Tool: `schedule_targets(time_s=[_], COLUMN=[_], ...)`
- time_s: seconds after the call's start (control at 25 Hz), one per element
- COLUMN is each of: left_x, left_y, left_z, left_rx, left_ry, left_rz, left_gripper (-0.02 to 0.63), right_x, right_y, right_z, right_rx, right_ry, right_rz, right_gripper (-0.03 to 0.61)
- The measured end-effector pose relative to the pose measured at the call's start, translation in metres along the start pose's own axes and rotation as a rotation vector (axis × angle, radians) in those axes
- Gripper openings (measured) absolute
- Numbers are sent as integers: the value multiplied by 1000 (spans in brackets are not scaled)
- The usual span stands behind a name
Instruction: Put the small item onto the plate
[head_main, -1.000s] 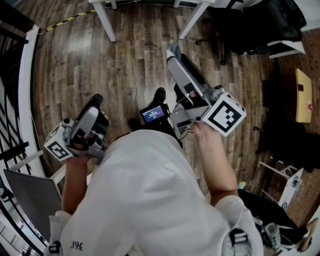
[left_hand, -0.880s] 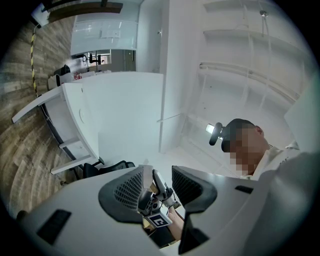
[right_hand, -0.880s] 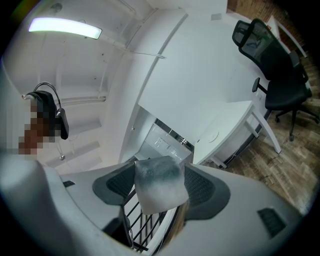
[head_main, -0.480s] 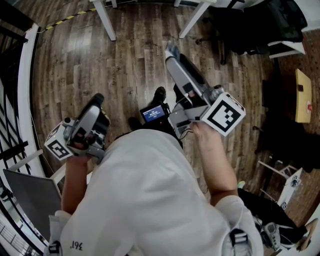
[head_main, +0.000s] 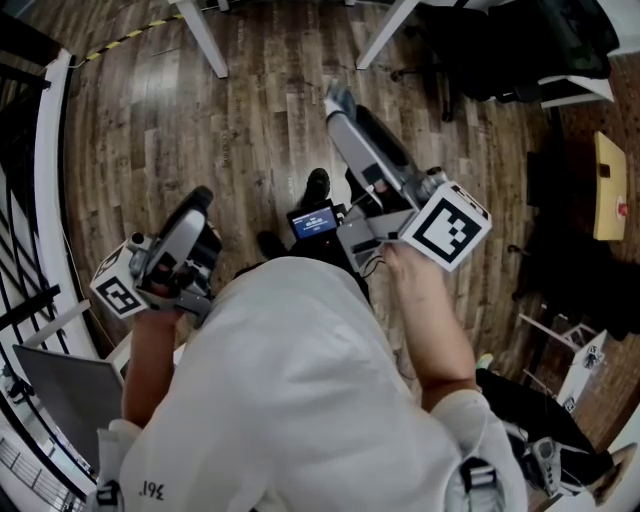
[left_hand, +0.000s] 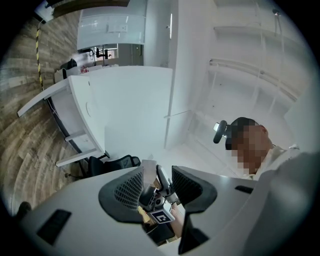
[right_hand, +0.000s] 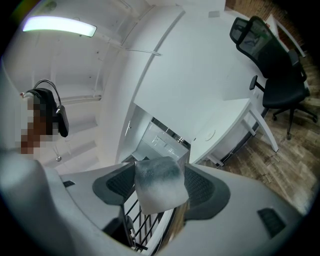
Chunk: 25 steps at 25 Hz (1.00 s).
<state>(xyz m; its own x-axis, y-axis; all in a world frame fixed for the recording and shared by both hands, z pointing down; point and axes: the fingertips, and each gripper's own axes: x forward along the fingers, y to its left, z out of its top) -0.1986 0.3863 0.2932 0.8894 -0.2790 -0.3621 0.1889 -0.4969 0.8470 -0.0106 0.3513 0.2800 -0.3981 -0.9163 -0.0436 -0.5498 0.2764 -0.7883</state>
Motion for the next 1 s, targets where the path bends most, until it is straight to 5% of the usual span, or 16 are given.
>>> schedule_targets(time_s=[0.4, 1.0], left_x=[86, 253], left_y=[55, 120], left_z=[15, 61], left_rx=[-23, 4], left_ry=[57, 35], left_rz=[13, 15], left_gripper=[161, 161], right_x=[17, 87], right_y=[-75, -167], right_z=[64, 202], right_rx=[17, 10], right_ry=[-24, 25], right_rz=[-54, -9], right_gripper=[302, 302])
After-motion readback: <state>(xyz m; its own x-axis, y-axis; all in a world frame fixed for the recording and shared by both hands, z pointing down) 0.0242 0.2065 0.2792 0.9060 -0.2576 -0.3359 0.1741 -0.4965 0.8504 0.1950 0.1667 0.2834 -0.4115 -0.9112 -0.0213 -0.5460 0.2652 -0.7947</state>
